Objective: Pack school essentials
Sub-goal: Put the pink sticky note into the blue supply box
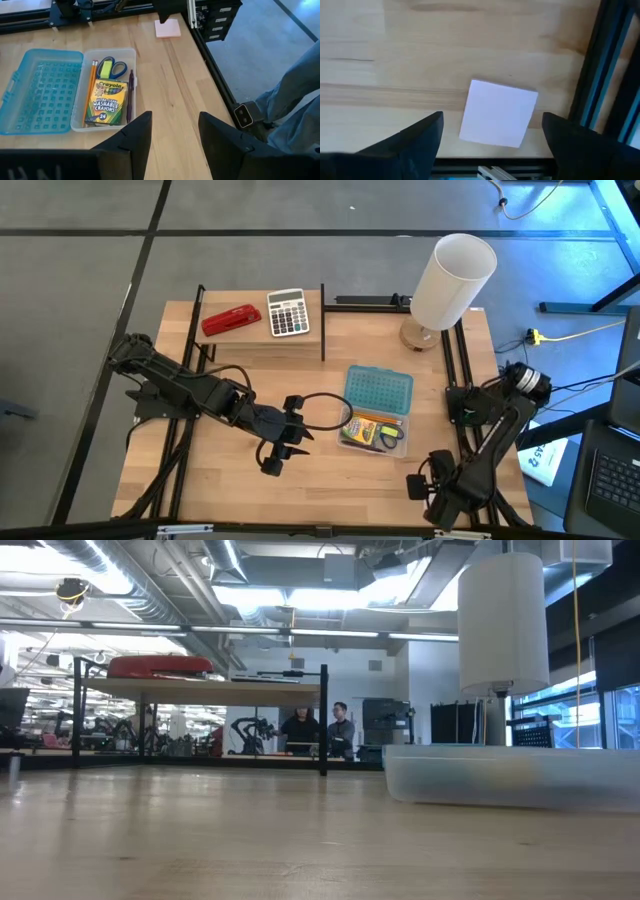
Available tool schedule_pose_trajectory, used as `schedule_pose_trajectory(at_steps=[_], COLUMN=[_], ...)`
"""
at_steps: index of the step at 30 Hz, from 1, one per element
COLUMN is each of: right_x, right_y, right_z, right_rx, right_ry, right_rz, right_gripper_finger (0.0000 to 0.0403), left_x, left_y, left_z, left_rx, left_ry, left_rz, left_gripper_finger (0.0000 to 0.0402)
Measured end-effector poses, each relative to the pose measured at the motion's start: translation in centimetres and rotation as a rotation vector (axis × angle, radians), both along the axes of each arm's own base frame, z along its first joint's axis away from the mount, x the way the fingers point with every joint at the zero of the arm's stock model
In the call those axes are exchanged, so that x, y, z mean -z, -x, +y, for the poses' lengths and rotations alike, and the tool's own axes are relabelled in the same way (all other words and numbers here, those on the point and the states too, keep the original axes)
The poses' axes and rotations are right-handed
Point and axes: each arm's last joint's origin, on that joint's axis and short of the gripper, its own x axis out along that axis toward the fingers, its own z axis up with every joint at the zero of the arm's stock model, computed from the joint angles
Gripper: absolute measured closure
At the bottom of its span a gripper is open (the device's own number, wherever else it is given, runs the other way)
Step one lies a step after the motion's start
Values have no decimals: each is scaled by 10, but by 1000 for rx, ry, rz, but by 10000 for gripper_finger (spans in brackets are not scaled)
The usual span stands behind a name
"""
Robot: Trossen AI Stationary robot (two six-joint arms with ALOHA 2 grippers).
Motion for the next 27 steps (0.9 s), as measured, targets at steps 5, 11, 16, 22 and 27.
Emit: schedule_pose_trajectory(at_steps=[5,11,16,22,27], right_x=[11,23,30,31,31], right_y=[3,10,14,11,14], right_z=[11,22,28,34,36], right_rx=[55,111,128,-123,-349], right_ry=[2,20,33,-22,-39], right_rz=[-3,19,13,-49,-62], right_gripper_finger=[63,63,63,63,63], left_x=[0,0,0,0,0], left_y=[0,0,0,0,0], left_z=[0,0,0,0,0], left_rx=[0,0,0,0,0], left_ry=[0,0,0,0,0], left_rz=[0,1,0,1,0], left_gripper_finger=[246,246,246,246,246])
